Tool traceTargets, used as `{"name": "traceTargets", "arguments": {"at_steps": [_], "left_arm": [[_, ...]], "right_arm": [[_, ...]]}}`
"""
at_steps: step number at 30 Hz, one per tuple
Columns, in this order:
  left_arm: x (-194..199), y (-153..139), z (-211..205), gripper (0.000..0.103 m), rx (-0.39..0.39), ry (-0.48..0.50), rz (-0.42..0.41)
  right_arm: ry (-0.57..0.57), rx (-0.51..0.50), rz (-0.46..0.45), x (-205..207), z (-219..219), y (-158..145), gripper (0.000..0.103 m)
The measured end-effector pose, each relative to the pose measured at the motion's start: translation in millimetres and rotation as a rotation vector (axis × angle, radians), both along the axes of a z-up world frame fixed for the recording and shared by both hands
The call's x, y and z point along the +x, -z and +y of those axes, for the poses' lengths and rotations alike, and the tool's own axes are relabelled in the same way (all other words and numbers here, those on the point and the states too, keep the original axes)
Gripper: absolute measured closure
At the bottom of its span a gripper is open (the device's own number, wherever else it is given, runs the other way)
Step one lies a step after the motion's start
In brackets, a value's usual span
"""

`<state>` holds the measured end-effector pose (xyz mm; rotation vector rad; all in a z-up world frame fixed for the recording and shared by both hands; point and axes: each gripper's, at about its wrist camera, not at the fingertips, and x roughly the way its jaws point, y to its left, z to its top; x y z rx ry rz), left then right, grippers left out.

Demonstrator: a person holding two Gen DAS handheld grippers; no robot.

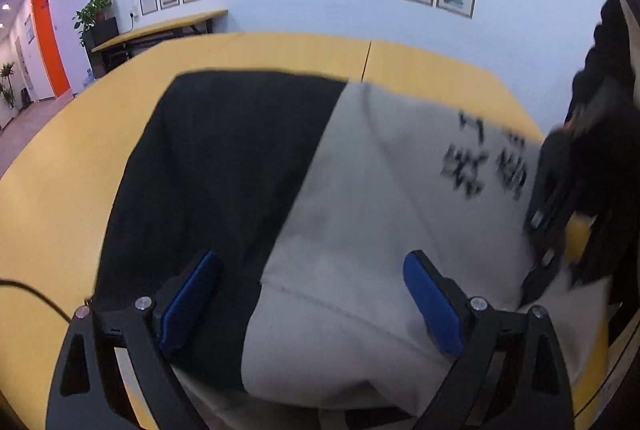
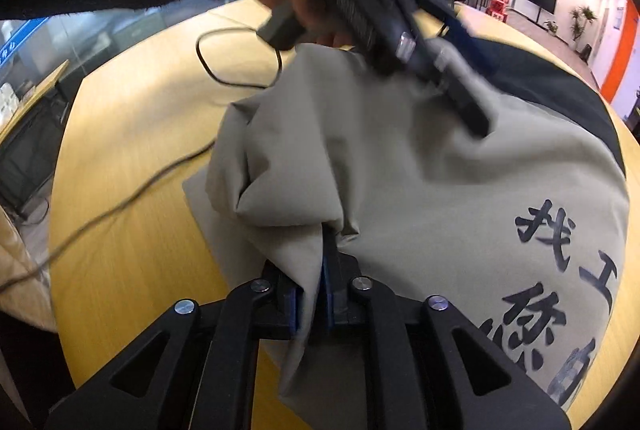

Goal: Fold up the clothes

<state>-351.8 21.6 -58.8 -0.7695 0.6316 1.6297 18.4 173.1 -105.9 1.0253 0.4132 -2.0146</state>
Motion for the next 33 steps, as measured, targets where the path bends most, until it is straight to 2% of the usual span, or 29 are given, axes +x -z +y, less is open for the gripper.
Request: {"name": "traceTargets", "arguments": {"at_steps": [2,3,4,6,7,8,11,14,16,17,19,20,22,26,28,29,33], "left_arm": [[-2,2,-5,0.007,0.000,0.001,-0.012],[-3,3,-8,0.006,0.002,0.000,-0.019],[-4,6,-8,0.006,-0.002,0.007,-0.014],[-4,10,-7,0.006,-0.011,0.025,-0.003],[-3,10,-7,0.006,-0.010,0.036,0.004],[-2,10,-8,0.006,-0.009,0.047,0.011],[-1,14,-10,0.006,0.010,0.067,0.032],[0,20,-10,0.006,0.036,0.071,0.048],[0,23,-7,0.005,0.032,0.073,0.051],[0,23,-7,0.005,0.030,0.073,0.057],[-2,25,-5,0.005,0.026,0.076,0.056],[-3,26,-4,0.005,0.025,0.077,0.052],[-3,26,-4,0.005,0.023,0.078,0.050],[-2,25,-4,0.005,0.019,0.076,0.050],[-1,26,-3,0.005,0.018,0.080,0.048],[0,26,-3,0.005,0.017,0.083,0.048],[2,27,0,0.004,0.012,0.082,0.045]], "right_arm": [[0.040,-0.047,0.006,7,16,-13,0.088],[0.079,-0.079,0.012,13,31,-23,0.082],[0.121,-0.108,0.021,19,45,-33,0.064],[0.247,-0.126,0.073,33,77,-55,0.042],[0.308,-0.126,0.101,40,92,-65,0.037],[0.348,-0.075,0.134,47,98,-71,0.036],[0.367,0.106,0.209,63,99,-60,0.029],[0.304,0.240,0.237,68,92,-26,0.029],[0.320,0.272,0.270,60,80,-14,0.032],[0.368,0.254,0.280,52,79,-15,0.034],[0.486,0.143,0.244,33,90,-25,0.042],[0.508,0.134,0.237,28,92,-26,0.044],[0.536,0.141,0.227,25,92,-26,0.058],[0.662,0.073,0.104,27,112,-24,0.077],[0.775,0.027,0.022,29,131,-19,0.086],[0.825,-0.001,-0.022,28,144,-13,0.086],[0.863,-0.028,-0.082,29,155,-4,0.084]]}}
